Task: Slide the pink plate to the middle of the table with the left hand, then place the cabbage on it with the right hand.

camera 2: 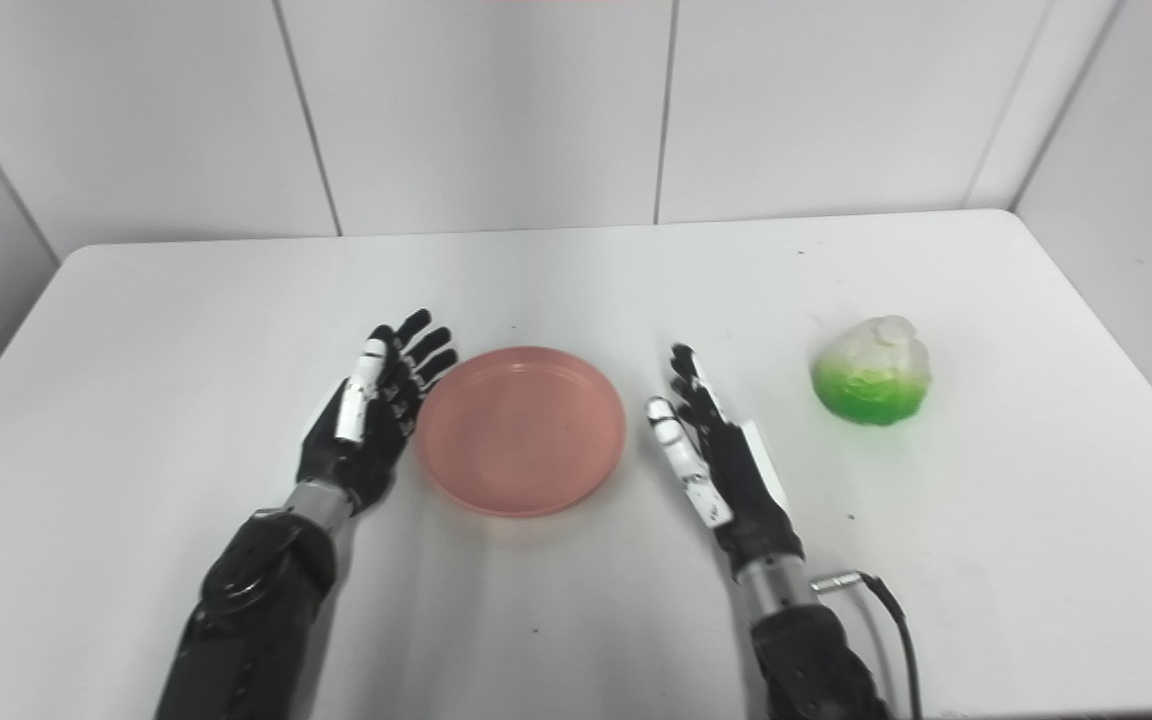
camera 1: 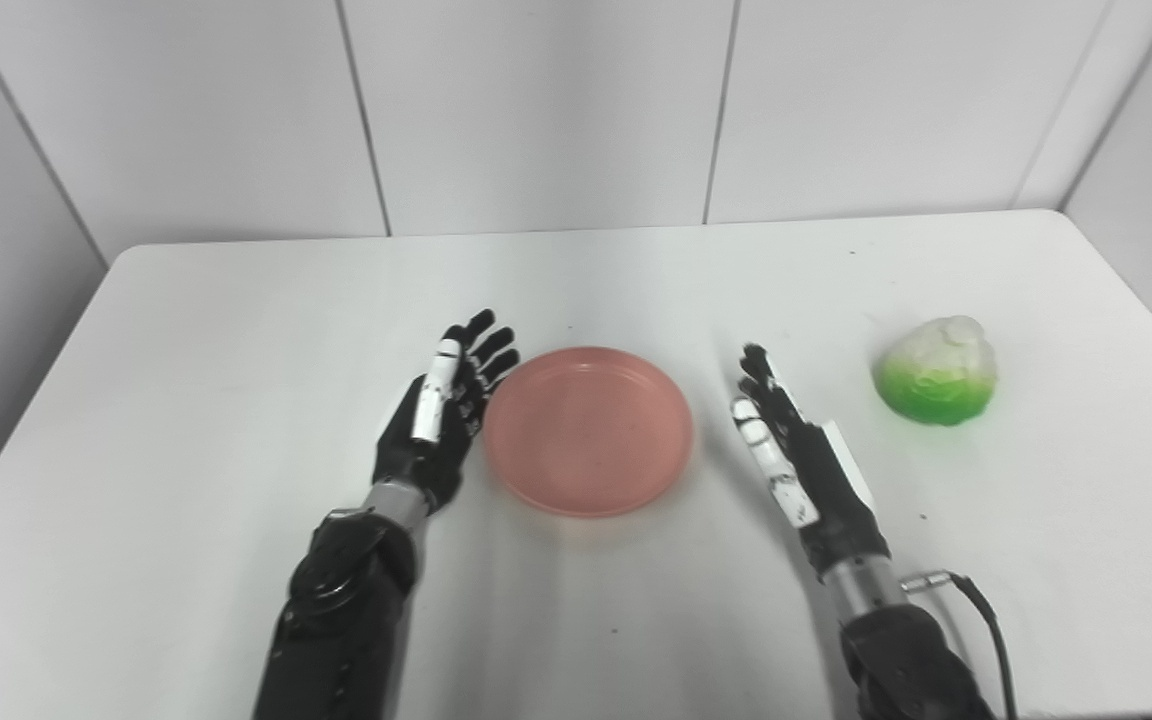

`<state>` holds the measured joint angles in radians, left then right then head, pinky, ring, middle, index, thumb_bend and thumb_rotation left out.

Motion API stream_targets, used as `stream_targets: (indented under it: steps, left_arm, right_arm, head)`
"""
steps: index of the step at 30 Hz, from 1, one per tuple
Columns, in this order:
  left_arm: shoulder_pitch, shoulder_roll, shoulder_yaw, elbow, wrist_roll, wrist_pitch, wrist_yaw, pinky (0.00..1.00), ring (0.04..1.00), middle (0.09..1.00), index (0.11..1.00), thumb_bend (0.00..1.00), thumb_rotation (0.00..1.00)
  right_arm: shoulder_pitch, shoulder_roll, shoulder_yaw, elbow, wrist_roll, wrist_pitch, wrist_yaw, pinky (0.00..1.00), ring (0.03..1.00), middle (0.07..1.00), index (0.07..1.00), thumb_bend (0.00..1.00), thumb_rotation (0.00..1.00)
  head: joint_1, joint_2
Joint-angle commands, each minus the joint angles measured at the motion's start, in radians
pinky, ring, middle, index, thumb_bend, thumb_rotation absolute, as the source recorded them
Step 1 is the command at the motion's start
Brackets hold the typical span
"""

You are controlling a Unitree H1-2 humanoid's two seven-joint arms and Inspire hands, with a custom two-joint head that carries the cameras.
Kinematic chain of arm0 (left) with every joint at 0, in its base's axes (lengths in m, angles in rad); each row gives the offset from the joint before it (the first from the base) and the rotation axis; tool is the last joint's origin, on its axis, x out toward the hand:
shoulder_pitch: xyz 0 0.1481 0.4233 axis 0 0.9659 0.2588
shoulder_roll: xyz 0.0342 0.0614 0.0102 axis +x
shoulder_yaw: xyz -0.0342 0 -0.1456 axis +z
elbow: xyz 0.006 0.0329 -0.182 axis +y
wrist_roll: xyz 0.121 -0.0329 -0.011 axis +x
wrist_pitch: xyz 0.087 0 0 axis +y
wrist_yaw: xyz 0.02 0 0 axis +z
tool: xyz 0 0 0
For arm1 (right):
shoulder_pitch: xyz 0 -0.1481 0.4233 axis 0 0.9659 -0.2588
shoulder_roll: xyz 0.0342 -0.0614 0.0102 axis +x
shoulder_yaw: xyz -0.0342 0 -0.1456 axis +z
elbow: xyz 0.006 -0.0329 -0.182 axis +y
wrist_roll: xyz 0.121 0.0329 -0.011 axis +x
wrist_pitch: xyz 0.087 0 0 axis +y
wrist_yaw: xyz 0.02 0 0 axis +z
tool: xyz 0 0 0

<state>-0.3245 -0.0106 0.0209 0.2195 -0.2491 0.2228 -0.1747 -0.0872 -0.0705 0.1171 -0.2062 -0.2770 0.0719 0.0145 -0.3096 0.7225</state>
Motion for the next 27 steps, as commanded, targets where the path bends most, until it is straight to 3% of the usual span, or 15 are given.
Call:
stream_targets:
  steps: [1, 5, 8, 11, 14, 20, 24, 27]
  left_arm:
    - [0.028, 0.021, 0.005, 0.037, 0.002, 0.024, -0.006, 0.91, 0.915, 0.919, 0.917, 0.43, 1.0]
    - [0.018, 0.035, 0.015, 0.07, -0.01, 0.015, -0.025, 0.92, 0.913, 0.917, 0.912, 0.43, 1.0]
    - [0.014, 0.046, 0.019, 0.087, -0.019, 0.01, -0.043, 0.92, 0.916, 0.92, 0.908, 0.43, 1.0]
    - [0.011, 0.061, 0.024, 0.118, -0.036, -0.011, -0.071, 0.93, 0.918, 0.919, 0.908, 0.43, 1.0]
    - [0.005, 0.07, 0.034, 0.143, -0.048, -0.02, -0.085, 0.93, 0.918, 0.922, 0.912, 0.43, 1.0]
    - [-0.016, 0.102, 0.053, 0.223, -0.081, -0.066, -0.155, 0.96, 0.93, 0.936, 0.925, 0.45, 1.0]
    - [-0.036, 0.12, 0.063, 0.273, -0.097, -0.077, -0.177, 0.94, 0.923, 0.931, 0.919, 0.45, 1.0]
    - [-0.039, 0.12, 0.068, 0.271, -0.096, -0.063, -0.161, 0.91, 0.903, 0.913, 0.901, 0.43, 1.0]
  right_arm:
    - [-0.068, -0.012, 0.001, -0.084, -0.111, -0.015, -0.039, 0.89, 0.934, 0.955, 0.971, 0.61, 1.0]
    - [-0.138, -0.03, -0.033, -0.166, -0.245, -0.007, -0.078, 0.84, 0.905, 0.937, 0.953, 0.73, 0.97]
    - [-0.188, -0.035, -0.07, -0.202, -0.307, 0.012, -0.099, 0.81, 0.881, 0.915, 0.949, 0.83, 0.83]
    - [-0.253, -0.088, -0.134, -0.233, -0.305, 0.037, -0.07, 0.86, 0.917, 0.928, 0.955, 0.97, 0.58]
    - [-0.273, -0.127, -0.172, -0.26, -0.297, 0.074, -0.026, 0.89, 0.956, 0.962, 0.984, 1.0, 0.52]
    - [-0.279, -0.222, -0.206, -0.311, -0.372, 0.224, 0.083, 0.97, 1.0, 1.0, 1.0, 1.0, 0.55]
    - [-0.258, -0.273, -0.244, -0.322, -0.404, 0.321, 0.135, 0.95, 1.0, 1.0, 1.0, 1.0, 0.56]
    - [-0.24, -0.304, -0.259, -0.318, -0.433, 0.358, 0.156, 0.92, 1.0, 1.0, 1.0, 1.0, 0.56]
  head:
    - [-0.01, 0.0]
    - [-0.08, -0.016]
    - [-0.121, -0.029]
    - [-0.17, -0.043]
    - [-0.2, -0.049]
    - [-0.271, -0.068]
    - [-0.305, -0.078]
    - [-0.31, -0.08]
